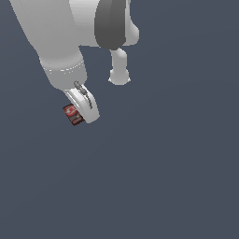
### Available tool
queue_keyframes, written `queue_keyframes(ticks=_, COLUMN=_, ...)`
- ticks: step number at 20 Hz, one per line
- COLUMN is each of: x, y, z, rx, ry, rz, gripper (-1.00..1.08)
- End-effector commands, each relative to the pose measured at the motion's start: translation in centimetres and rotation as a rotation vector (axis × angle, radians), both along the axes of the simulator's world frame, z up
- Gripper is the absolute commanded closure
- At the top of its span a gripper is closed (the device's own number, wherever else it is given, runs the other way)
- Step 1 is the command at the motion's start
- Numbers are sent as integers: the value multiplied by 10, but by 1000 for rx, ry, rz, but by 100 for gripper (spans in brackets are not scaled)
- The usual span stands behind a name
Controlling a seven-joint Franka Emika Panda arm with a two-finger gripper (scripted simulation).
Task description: Pick up the object and move it to a goal position.
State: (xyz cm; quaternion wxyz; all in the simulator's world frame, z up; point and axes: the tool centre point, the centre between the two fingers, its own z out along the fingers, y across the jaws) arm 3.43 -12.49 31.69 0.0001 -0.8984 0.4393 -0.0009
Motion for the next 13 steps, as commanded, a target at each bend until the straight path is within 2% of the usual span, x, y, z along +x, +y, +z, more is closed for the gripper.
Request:
queue_keyframes(ticks=1, x=1, y=-4, z=17, rx=0, ry=2, rz=1, gripper=108)
queue_keyframes(ticks=7, x=3, y=-11, z=42, rx=0, ry=2, rz=1, gripper=108)
queue_keyframes(ticks=13, x=4, y=-13, z=50, rx=0, ry=2, rz=2, gripper=108)
